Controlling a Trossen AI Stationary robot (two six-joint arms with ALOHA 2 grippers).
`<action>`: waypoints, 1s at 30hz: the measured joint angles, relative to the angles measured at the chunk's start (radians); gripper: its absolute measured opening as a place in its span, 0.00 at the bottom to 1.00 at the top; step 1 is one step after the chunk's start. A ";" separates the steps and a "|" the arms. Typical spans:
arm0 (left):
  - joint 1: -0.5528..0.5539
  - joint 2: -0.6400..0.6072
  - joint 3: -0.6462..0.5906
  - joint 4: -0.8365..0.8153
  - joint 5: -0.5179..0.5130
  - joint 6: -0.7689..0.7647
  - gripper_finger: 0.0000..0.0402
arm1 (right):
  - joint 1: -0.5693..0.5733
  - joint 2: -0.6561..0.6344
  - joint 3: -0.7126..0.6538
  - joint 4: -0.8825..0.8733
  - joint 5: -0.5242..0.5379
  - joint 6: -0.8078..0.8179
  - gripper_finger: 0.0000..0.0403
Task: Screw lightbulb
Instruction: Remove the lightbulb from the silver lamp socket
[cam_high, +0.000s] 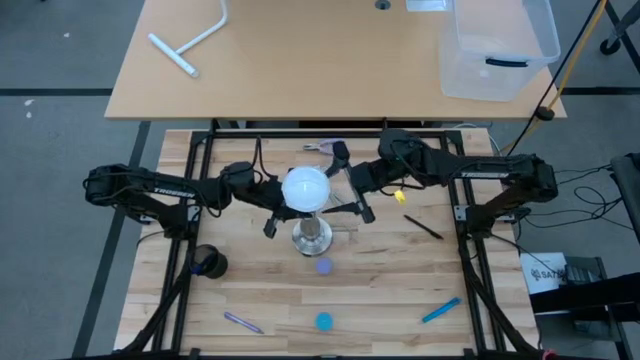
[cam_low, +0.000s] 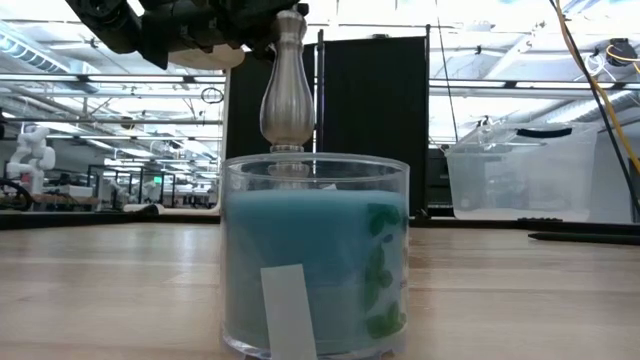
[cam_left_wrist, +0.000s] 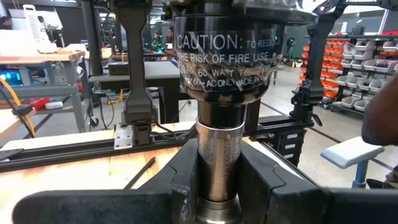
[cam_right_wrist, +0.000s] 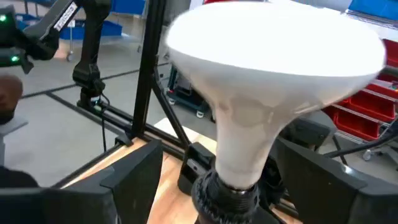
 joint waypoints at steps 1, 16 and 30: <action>0.000 0.000 0.000 0.000 -0.002 0.000 0.19 | 0.001 -0.012 0.000 -0.021 0.000 -0.013 0.75; -0.001 0.000 0.000 0.003 -0.034 -0.002 0.19 | 0.123 -0.137 0.000 -0.170 0.260 -0.254 0.51; 0.000 0.000 -0.001 0.003 -0.054 -0.002 0.19 | 0.197 -0.190 0.000 -0.033 0.482 -0.417 0.02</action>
